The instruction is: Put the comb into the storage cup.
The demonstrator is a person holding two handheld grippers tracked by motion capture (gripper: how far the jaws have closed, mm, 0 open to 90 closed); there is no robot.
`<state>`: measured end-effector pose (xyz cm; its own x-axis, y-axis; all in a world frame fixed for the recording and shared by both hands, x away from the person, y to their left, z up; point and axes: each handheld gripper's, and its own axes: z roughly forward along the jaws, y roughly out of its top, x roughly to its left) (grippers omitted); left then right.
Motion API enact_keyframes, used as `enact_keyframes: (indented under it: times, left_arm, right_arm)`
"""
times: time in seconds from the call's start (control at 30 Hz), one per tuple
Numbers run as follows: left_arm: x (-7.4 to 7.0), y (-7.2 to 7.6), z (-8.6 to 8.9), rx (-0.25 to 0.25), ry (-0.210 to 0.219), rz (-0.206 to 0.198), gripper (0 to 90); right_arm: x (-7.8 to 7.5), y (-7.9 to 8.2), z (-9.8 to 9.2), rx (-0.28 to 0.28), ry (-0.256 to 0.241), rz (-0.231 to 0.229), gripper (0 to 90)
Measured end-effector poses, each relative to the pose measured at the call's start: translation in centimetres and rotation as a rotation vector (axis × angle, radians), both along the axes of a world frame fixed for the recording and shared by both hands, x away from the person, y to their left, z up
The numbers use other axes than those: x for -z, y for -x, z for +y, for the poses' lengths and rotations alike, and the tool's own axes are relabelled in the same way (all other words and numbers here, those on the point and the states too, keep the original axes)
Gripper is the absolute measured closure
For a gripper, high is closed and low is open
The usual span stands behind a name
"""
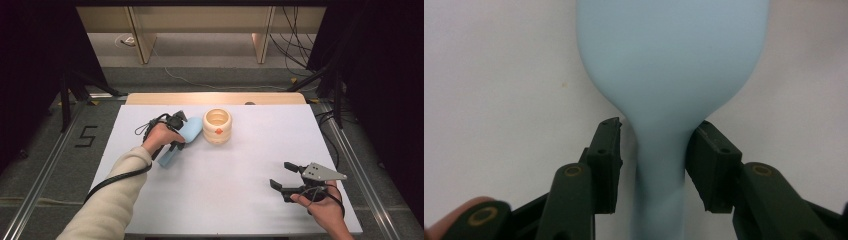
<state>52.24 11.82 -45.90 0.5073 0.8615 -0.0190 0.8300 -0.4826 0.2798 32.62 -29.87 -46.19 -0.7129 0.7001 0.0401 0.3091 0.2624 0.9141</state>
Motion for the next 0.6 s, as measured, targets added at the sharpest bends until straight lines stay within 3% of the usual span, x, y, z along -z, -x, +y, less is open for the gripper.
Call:
enact_keyframes:
  times: [0.6]
  left_arm:
    - [0.2,-0.39,-0.39,0.006,-0.017,0.029,62.6]
  right_arm:
    - [0.02,-0.02,0.02,-0.002,0.001,0.001,17.2]
